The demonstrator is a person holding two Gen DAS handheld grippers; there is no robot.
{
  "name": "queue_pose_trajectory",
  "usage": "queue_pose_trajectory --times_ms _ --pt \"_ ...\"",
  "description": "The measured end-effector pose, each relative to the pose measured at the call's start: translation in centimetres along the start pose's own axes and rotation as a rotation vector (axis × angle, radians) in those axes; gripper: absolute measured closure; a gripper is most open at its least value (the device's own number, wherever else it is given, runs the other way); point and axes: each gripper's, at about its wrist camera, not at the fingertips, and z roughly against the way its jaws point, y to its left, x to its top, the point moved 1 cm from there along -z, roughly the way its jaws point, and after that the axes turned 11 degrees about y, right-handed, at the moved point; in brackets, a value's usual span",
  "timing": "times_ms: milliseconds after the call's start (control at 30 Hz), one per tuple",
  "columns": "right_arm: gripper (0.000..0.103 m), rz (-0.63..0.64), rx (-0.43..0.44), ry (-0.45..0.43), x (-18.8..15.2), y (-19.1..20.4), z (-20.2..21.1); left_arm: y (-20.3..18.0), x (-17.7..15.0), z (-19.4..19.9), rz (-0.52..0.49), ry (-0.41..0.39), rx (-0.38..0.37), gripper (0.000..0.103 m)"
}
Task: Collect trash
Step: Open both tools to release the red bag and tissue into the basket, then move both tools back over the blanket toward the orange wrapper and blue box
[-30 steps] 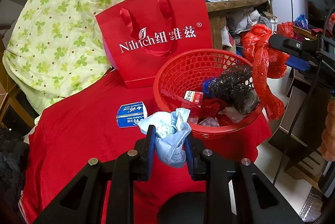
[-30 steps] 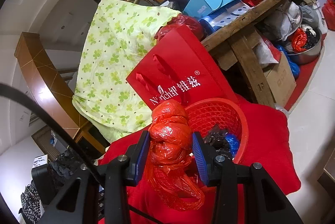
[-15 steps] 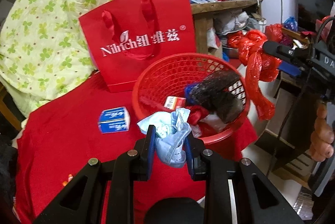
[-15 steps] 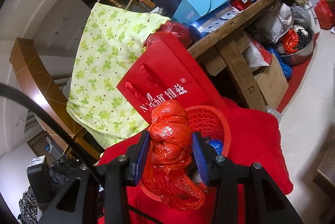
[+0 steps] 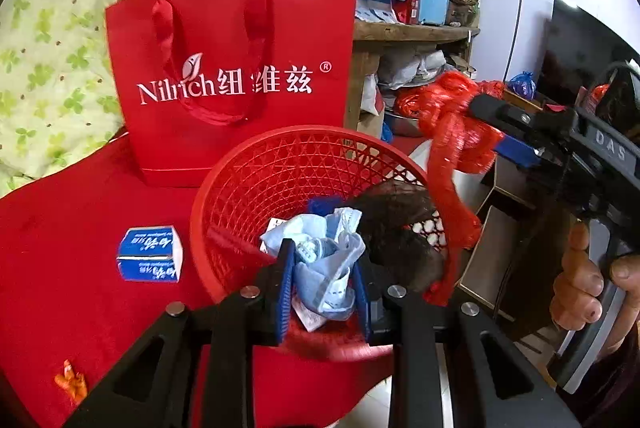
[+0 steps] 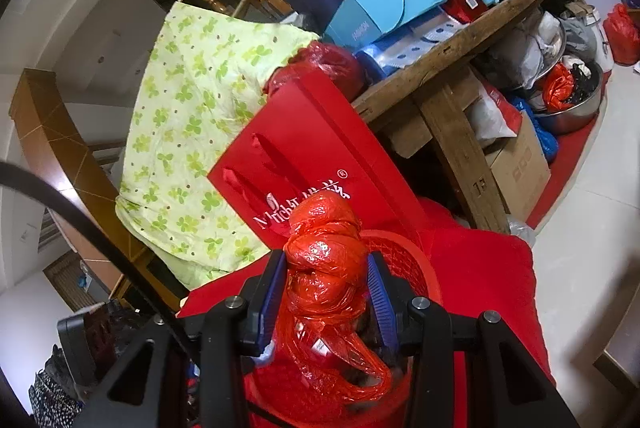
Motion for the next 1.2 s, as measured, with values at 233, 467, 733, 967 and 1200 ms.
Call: queue_pose_trajectory --times_ms 233,467,733,967,1200 --pt "0.043 -0.098 -0.042 0.113 1.3 -1.1 -7.4 1.7 -0.4 -1.4 0.01 -0.015 0.022 0.037" --pt "0.04 -0.062 -0.014 0.121 -1.1 0.9 -6.7 4.9 -4.9 1.8 0.014 -0.025 0.118 0.035" --pt "0.04 0.003 0.013 0.118 -4.0 3.7 -2.9 11.2 -13.7 5.9 0.138 0.0 0.276 0.033" --pt "0.04 0.145 0.096 0.14 -5.7 10.9 -2.3 18.2 -22.0 8.9 0.339 0.044 0.407 0.033" --pt "0.04 0.286 0.165 0.267 -9.8 18.5 -5.9 22.2 -28.4 11.0 0.49 0.058 0.449 0.033"
